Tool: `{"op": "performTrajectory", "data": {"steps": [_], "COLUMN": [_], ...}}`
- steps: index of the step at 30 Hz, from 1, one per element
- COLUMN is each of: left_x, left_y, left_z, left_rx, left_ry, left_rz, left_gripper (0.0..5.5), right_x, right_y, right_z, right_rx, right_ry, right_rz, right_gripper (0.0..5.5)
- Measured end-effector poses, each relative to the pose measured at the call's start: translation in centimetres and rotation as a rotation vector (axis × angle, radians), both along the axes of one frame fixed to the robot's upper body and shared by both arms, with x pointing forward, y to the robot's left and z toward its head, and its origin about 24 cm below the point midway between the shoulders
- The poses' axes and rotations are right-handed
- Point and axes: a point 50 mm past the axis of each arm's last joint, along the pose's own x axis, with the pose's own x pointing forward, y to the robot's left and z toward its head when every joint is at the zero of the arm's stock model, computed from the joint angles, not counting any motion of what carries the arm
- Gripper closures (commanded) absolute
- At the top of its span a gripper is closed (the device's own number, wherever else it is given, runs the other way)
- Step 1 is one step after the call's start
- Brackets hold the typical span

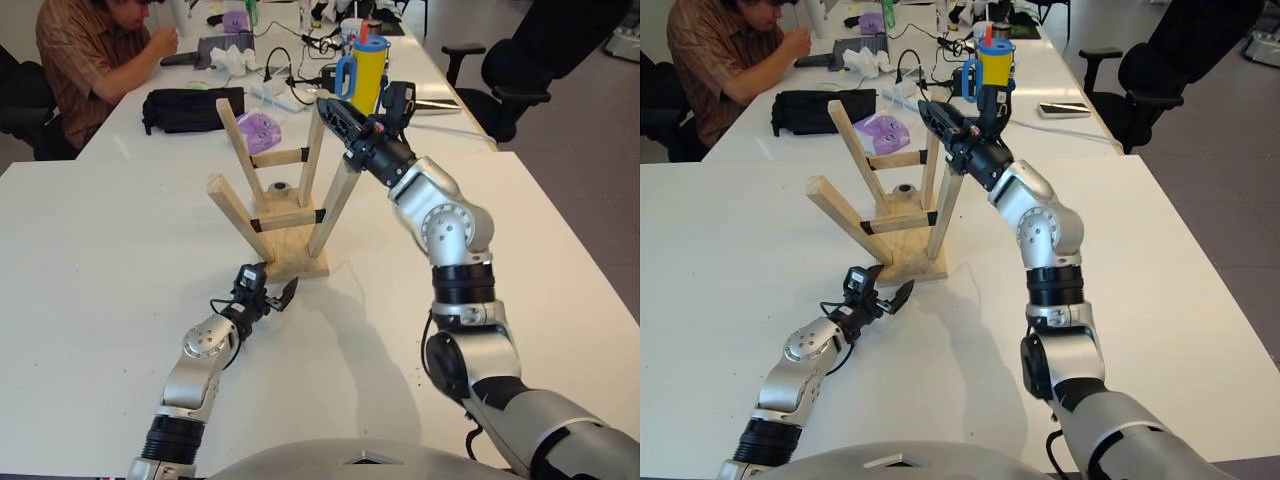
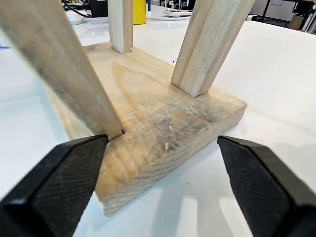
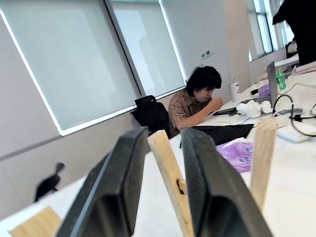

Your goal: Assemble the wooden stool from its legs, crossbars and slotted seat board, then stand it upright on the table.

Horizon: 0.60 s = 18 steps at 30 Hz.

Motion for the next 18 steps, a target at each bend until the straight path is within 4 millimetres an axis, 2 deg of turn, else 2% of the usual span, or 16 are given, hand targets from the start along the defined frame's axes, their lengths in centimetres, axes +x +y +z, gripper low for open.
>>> {"op": "performTrajectory", "data": {"steps": [5,8,10,13,15,16,18], "left_x": [-0.1,-0.2,-0.2,-0.5,-1.1,-1.7,-3.4], "left_y": [0.0,0.3,0.7,0.6,0.6,1.0,2.6], "left_z": [-0.2,-0.1,1.3,4.5,5.7,6.2,6.0], "left_rx": [0.001,-0.022,-0.035,-0.016,-0.011,-0.003,0.051], "left_ry": [0.013,-0.029,-0.134,-0.338,-0.411,-0.448,-0.47], "left_rz": [0.0,0.053,0.091,0.052,0.033,0.041,0.104], "left_gripper": [1.34,1.34,1.34,1.34,1.34,1.34,1.34], "right_x": [-0.3,-0.4,-0.3,-1.0,-1.4,-1.7,-2.1], "right_y": [-0.2,-2.0,-4.1,-6.5,-7.5,-8.1,-10.1], "right_z": [-0.4,-0.2,-0.3,1.7,2.4,2.0,-1.1], "right_rx": [-0.008,0.094,0.115,0.178,0.174,0.155,0.058], "right_ry": [-0.04,-0.033,-0.01,-0.062,-0.084,-0.075,0.021], "right_rz": [-0.027,-0.077,-0.145,-0.239,-0.282,-0.309,-0.425], "right_gripper": [4.24,4.24,4.24,4.24,4.24,4.24,4.24]}}
